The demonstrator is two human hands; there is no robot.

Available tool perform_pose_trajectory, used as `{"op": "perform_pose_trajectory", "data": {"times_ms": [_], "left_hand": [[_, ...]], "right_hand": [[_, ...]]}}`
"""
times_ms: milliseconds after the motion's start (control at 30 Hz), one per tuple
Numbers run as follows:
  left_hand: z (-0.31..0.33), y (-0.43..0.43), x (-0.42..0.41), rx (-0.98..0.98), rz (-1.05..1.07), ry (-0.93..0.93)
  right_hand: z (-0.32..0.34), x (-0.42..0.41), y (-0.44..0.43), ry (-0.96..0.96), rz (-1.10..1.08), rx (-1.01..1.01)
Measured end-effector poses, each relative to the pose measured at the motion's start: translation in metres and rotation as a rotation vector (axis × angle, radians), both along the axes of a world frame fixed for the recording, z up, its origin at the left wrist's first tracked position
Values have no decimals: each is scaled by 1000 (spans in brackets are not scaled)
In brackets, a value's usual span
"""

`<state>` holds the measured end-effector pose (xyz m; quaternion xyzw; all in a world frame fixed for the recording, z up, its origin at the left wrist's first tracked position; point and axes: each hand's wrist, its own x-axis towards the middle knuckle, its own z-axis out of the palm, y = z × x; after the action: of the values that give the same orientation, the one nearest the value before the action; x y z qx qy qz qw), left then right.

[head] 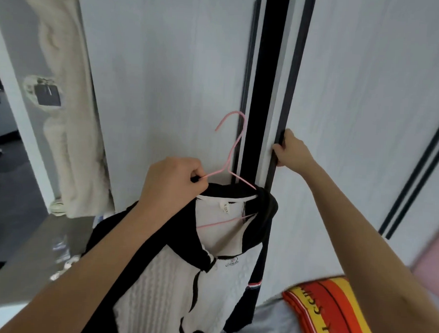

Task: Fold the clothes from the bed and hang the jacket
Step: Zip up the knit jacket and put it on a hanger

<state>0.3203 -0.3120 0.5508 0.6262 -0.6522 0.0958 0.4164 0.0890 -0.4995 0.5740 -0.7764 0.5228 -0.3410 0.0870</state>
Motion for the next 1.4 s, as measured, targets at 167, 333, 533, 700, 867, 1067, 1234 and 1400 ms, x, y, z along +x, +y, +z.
{"op": "perform_pose_trajectory", "data": {"times_ms": [167,333,533,700,867,1067,1234,1400], "left_hand": [[2,-9,-28,-10,-158,-16],[-2,-25,-71,-31,-387,-36],[-2,-28,-121,-89,-472,-94],[-4,-38,-162,-71,-558,-50],[-9,-52,-189,-74,-607,7],[-10,-61,-215,-101,-651,76],[-8,-72,-218,-144,-666,99],[-6,-77,-210,-177,-665,111]], "right_hand": [[-4,-60,51,-80,17,41],[-11,-131,94,-174,-84,59],[-22,-188,135,-280,-226,48],[-32,-235,144,-222,-428,-34],[-40,-273,133,-244,-555,-46],[-30,-311,117,-390,-701,20],[-31,-326,106,-442,-732,40],[-42,-304,107,-358,-984,-143]]}}
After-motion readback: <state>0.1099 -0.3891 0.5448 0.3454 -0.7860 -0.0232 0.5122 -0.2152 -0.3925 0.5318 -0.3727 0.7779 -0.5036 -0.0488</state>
